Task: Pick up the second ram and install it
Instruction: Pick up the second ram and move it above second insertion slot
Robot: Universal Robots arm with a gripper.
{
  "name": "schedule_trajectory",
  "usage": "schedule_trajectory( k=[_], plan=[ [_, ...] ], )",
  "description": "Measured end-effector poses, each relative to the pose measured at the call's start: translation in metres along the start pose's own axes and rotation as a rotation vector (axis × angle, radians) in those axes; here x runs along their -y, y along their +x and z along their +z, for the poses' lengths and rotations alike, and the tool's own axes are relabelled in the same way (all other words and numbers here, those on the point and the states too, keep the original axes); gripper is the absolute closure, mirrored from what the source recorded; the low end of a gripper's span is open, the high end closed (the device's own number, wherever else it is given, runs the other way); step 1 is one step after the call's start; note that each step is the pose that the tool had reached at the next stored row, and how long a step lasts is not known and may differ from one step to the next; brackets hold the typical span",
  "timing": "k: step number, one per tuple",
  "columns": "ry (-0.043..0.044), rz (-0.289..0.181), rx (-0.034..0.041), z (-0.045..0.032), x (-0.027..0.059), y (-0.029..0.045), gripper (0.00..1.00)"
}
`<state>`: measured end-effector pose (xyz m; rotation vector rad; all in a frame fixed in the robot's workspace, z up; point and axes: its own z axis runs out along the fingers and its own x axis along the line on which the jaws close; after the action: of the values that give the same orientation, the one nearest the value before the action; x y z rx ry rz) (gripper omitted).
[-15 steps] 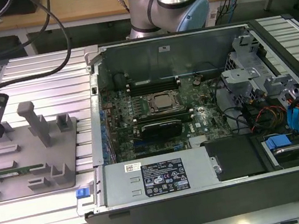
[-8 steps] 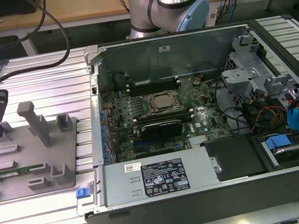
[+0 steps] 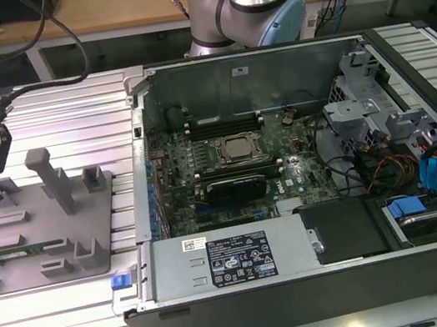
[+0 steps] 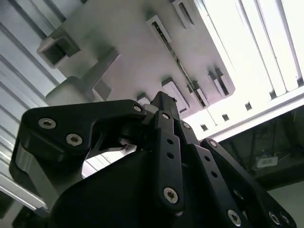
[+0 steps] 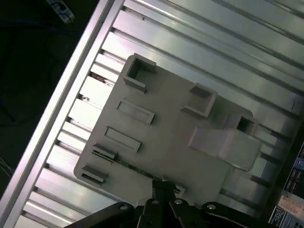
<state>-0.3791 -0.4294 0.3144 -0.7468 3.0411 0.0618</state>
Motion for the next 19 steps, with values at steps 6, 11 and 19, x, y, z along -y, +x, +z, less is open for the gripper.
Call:
schedule_trajectory(
  k=[6,11,19],
  plan=[
    [-0.0038,-0.205,-0.0073,0.0003,0.0000,0.0000,0.92],
    [-0.0074,-0.398,-0.0143,0.0003,0.0000,0.0000,0.92],
    [-0.0124,-0.668,-0.0242,0.0006,0.0000,0.0000,0.92]
  ],
)
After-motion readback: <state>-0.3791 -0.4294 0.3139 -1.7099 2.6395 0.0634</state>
